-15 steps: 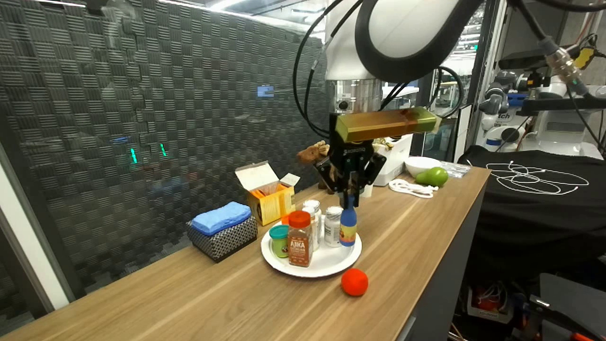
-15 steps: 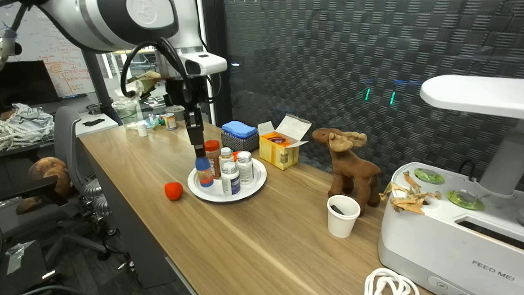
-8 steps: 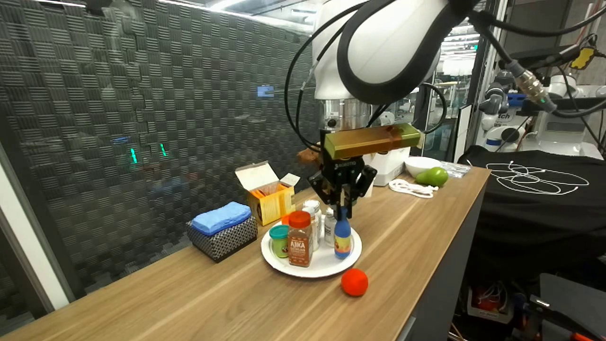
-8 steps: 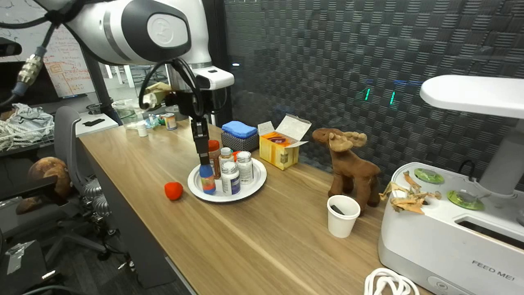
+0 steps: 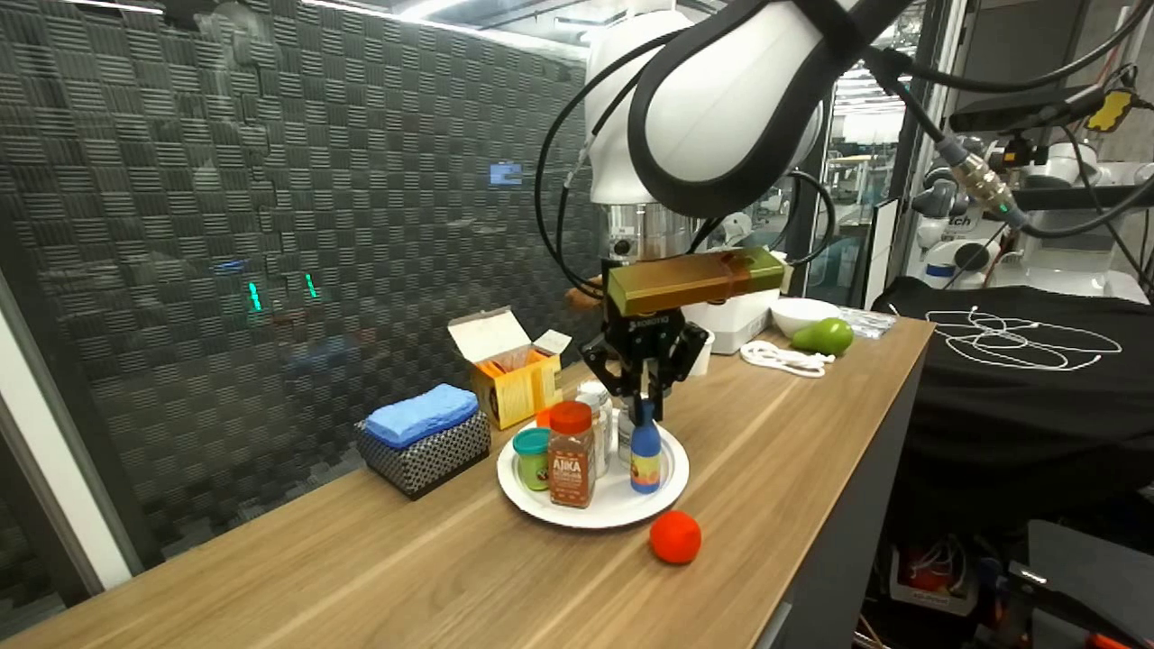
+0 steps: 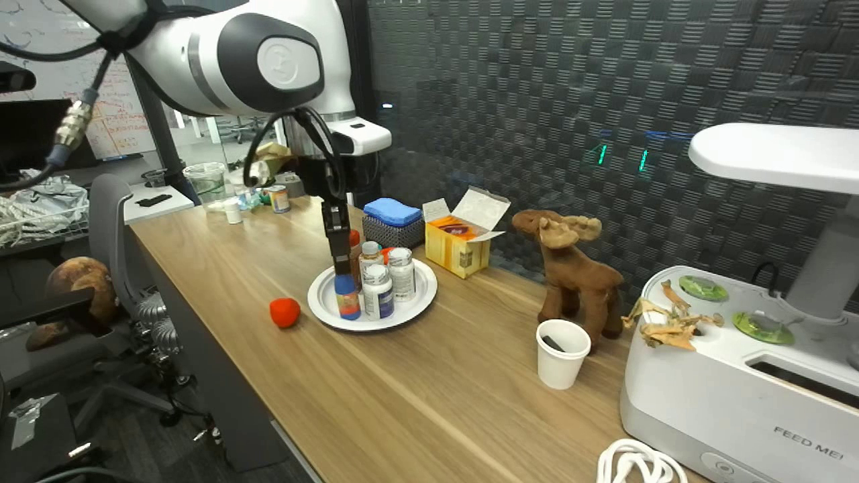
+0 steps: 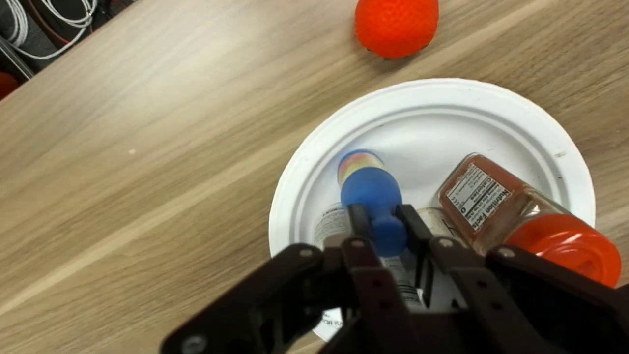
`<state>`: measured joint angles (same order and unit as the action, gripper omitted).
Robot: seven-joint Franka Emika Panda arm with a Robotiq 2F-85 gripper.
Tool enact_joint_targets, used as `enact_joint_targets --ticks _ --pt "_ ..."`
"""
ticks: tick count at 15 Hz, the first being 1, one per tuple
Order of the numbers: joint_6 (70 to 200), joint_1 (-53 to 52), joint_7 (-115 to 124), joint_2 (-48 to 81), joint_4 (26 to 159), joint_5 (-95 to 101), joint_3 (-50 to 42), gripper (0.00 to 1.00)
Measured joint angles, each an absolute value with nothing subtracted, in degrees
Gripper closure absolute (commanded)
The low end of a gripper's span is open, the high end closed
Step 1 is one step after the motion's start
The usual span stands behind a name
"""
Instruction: Put the bottles on the tray
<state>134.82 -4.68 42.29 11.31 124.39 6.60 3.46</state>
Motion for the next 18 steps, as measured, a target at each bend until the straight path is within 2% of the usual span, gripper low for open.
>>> enact_joint_targets --ticks 5,6,7,9,15,18 --pt "134.89 -5.35 42.32 12.02 123.47 6.67 2.51 0.9" --pt "134.89 -5.41 42.32 12.04 123.44 6.67 2.44 0.85" --pt "134.88 -5.45 42.32 12.04 123.44 6.67 2.42 0.55" --pt "134.88 -5.47 42.32 12.05 123.45 6.67 2.39 0.48" --pt "134.88 -5.48 42.32 12.53 123.51 6.67 2.25 0.03" --pt "135.0 -5.49 42.35 12.47 123.51 6.67 2.23 0.0"
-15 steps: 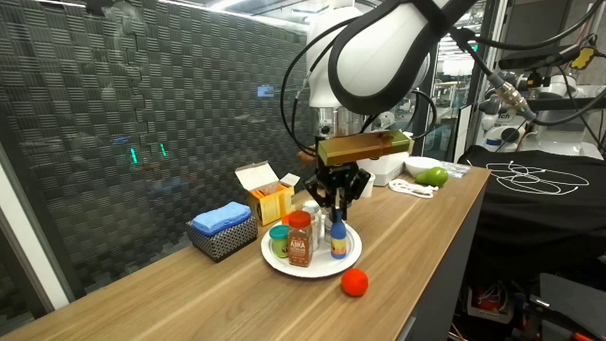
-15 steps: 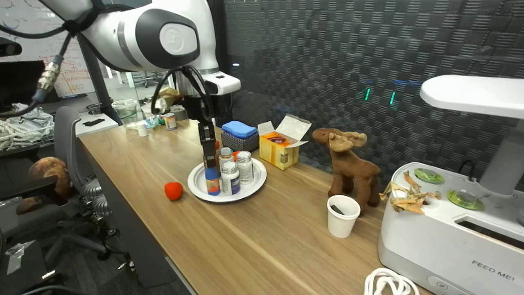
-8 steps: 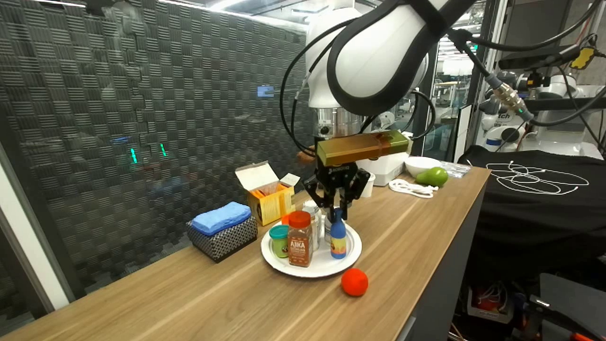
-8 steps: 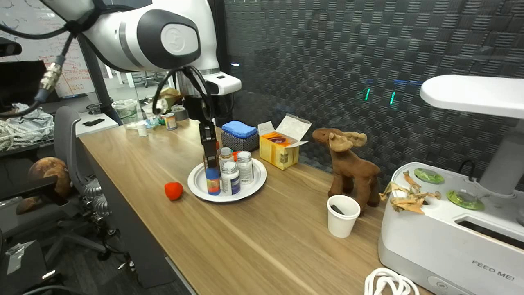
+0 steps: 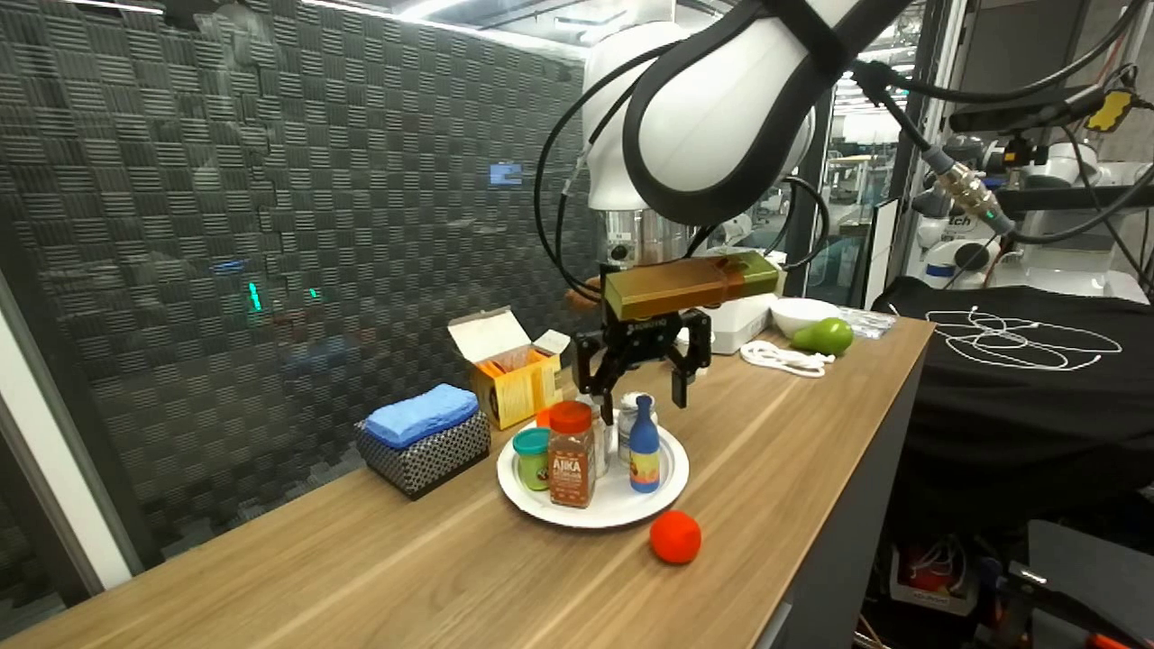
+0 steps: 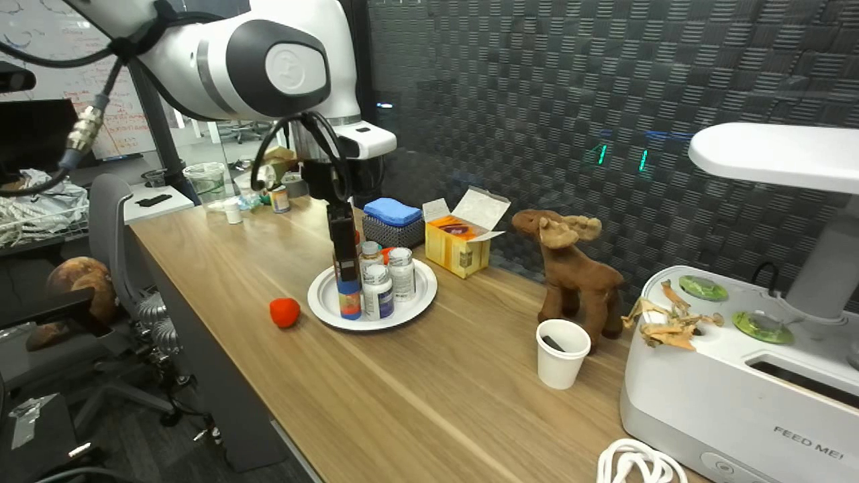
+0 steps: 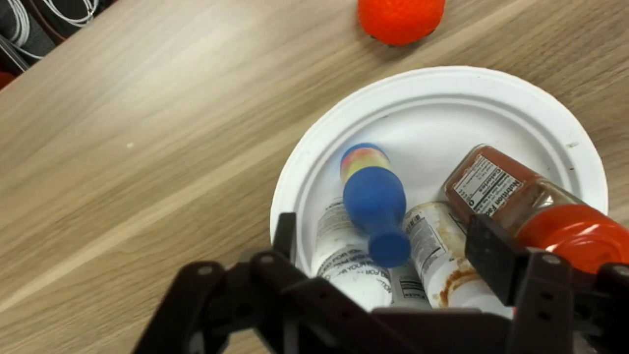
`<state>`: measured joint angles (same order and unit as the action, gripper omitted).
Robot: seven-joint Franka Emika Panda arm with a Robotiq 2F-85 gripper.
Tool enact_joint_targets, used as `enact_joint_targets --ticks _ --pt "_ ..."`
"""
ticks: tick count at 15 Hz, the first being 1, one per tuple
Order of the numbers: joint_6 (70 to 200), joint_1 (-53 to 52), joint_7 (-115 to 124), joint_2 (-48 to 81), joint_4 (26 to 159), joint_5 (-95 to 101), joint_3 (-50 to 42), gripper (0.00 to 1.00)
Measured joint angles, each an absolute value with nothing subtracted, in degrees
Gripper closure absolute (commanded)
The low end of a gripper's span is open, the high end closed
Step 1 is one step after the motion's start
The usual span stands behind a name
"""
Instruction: Put the bottles on the tray
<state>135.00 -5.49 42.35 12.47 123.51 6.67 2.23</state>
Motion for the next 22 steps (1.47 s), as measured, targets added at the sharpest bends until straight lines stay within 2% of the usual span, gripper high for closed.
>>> enact_joint_targets --ticks 10,17,22 --pt "133.55 -6.0 45.57 3.21 124.82 6.63 2.56 0.0" --pt "133.51 -7.0 53.29 -8.63 136.5 5.2 7.95 0.0" --pt "135.08 -7.88 54.0 -7.65 143.16 5.19 11.75 0.0"
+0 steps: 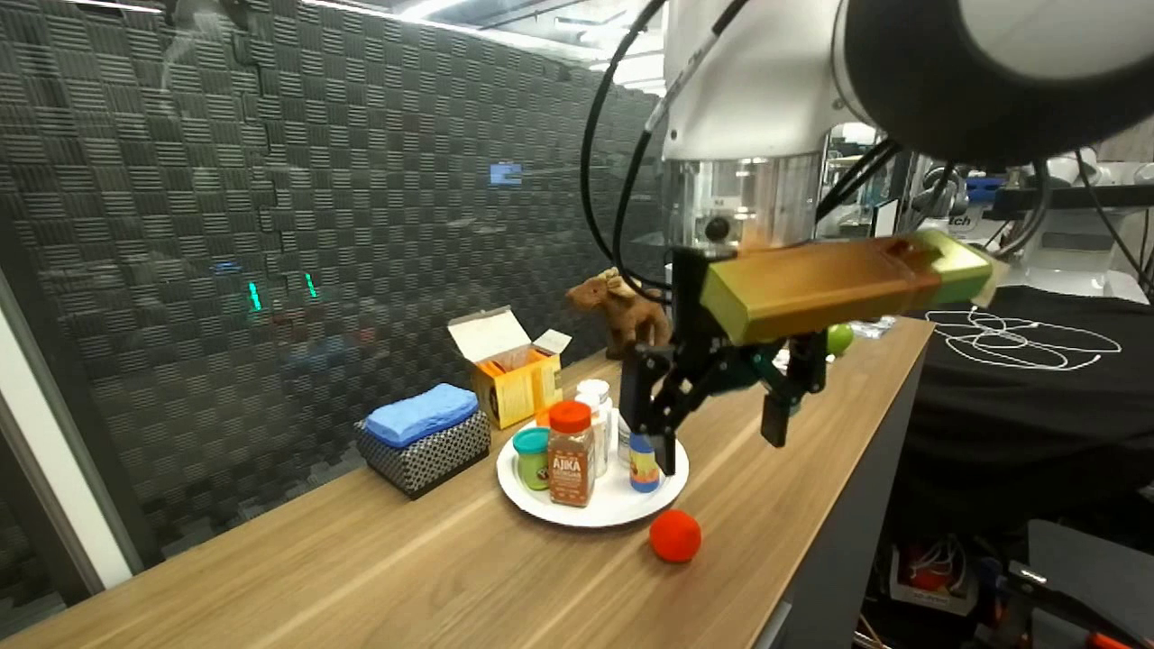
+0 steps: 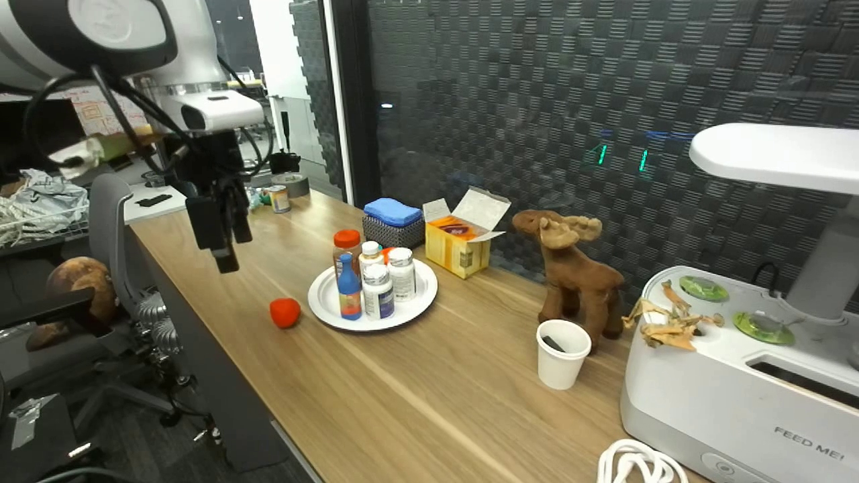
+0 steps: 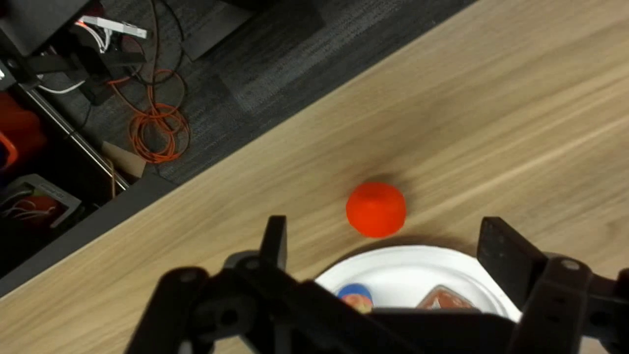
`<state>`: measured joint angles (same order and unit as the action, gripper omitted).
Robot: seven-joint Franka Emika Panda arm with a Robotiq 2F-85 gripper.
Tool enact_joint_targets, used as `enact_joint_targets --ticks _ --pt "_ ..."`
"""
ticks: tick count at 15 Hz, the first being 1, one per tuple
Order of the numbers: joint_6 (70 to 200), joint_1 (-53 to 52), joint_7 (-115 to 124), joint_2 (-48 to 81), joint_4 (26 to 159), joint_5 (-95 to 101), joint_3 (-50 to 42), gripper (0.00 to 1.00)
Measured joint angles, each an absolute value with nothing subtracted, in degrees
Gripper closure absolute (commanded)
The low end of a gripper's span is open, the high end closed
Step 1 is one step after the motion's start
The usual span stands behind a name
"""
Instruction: Put the bottles on the tray
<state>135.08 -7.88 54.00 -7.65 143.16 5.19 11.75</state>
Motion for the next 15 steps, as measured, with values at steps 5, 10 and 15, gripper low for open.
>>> enact_joint_targets --ticks 5,10,15 --pt "142.01 -7.78 52.08 -0.09 144.14 5.19 10.95 0.0" --pt "146.42 -7.71 48.98 7.09 142.24 5.19 8.68 0.0" --pt "148.34 -7.86 47.75 11.66 138.83 5.19 6.79 0.26"
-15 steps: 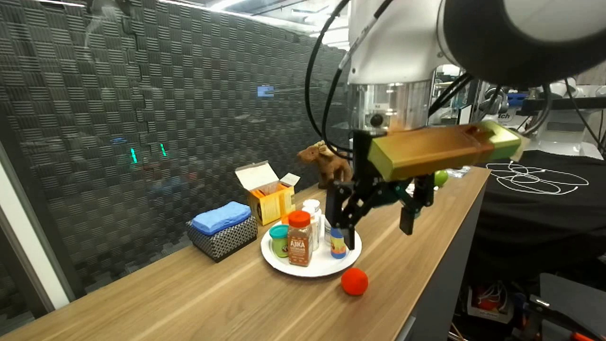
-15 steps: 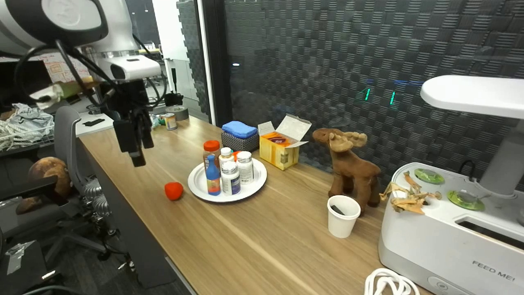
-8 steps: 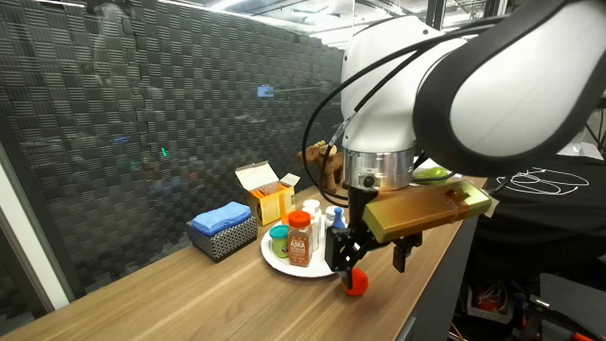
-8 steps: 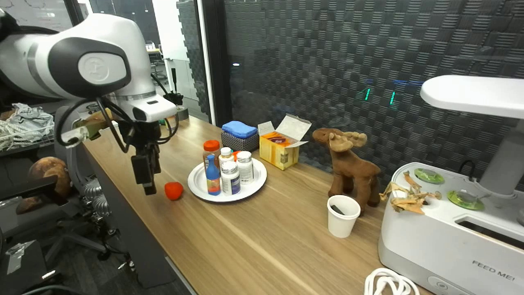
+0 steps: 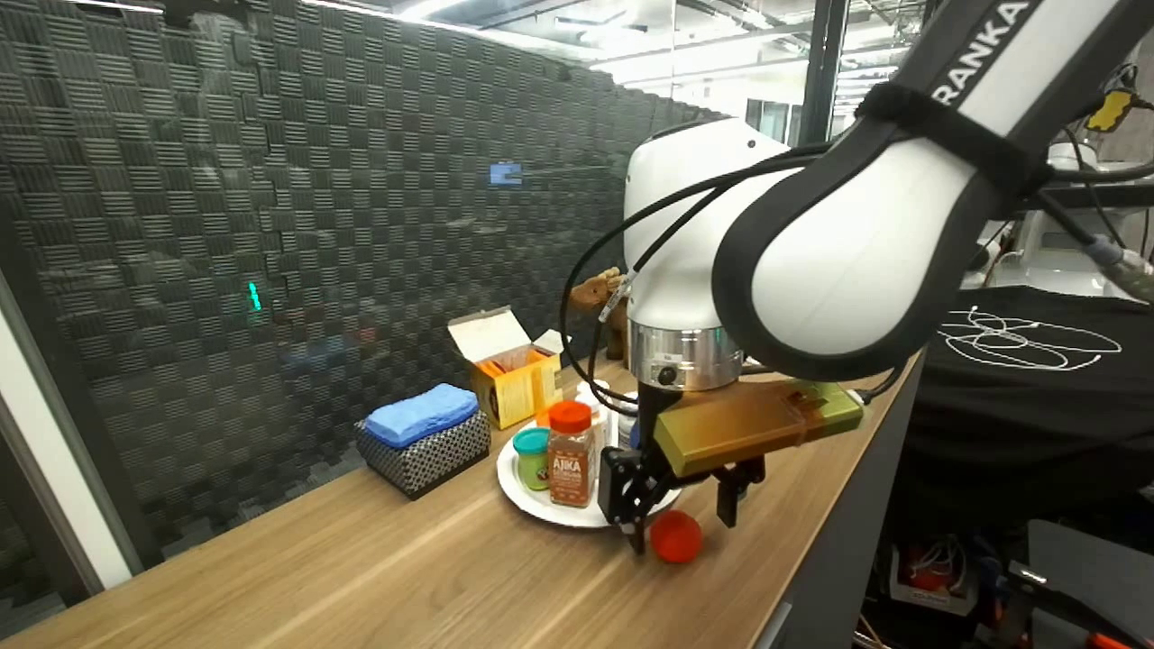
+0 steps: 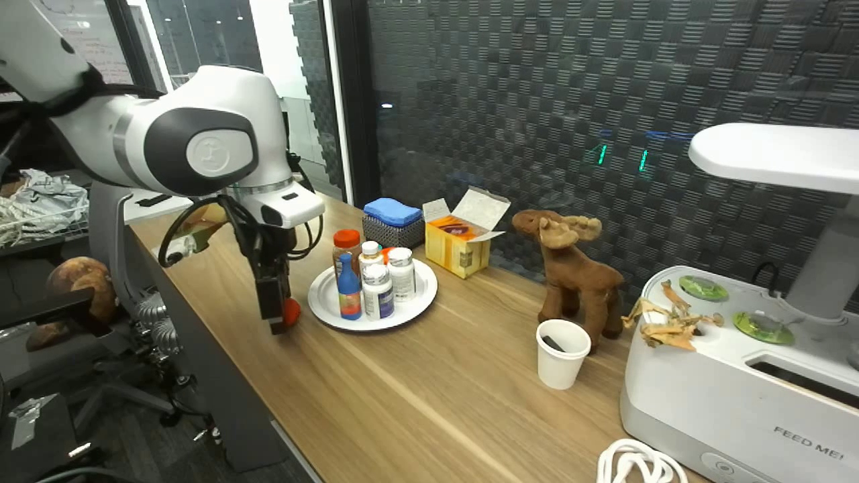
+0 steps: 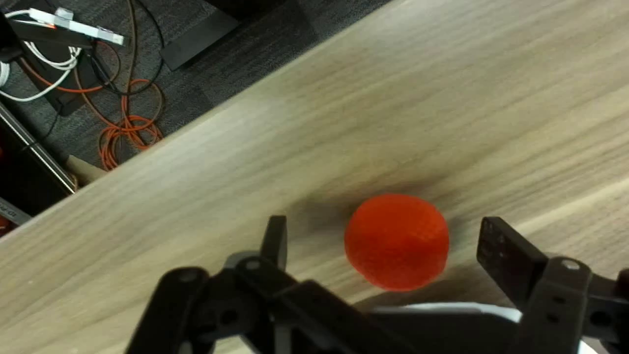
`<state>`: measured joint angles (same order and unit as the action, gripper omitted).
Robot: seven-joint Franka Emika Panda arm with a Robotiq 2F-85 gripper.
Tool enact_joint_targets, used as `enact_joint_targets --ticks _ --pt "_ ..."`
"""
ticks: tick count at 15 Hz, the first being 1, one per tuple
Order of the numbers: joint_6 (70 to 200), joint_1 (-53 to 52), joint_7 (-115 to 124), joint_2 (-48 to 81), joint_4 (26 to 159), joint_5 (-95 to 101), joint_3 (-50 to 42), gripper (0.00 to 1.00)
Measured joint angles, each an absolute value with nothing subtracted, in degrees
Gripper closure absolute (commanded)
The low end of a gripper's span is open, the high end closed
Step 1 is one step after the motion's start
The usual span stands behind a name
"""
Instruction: Put the bottles on the tray
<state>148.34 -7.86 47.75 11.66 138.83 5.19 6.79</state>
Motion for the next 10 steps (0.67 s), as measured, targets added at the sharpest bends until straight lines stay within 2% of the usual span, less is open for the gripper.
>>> enact_joint_targets --ticks 5,6,7,10 --pt "149.02 -8.29 47.74 11.85 137.03 5.04 6.24 0.65" --pt "149.02 -8.52 47.75 11.66 137.19 4.89 6.24 0.58" --pt "149.03 -8.76 47.75 11.43 137.51 4.66 6.24 0.35" --pt "149.0 -9.14 47.8 9.93 139.11 4.23 6.24 0.14"
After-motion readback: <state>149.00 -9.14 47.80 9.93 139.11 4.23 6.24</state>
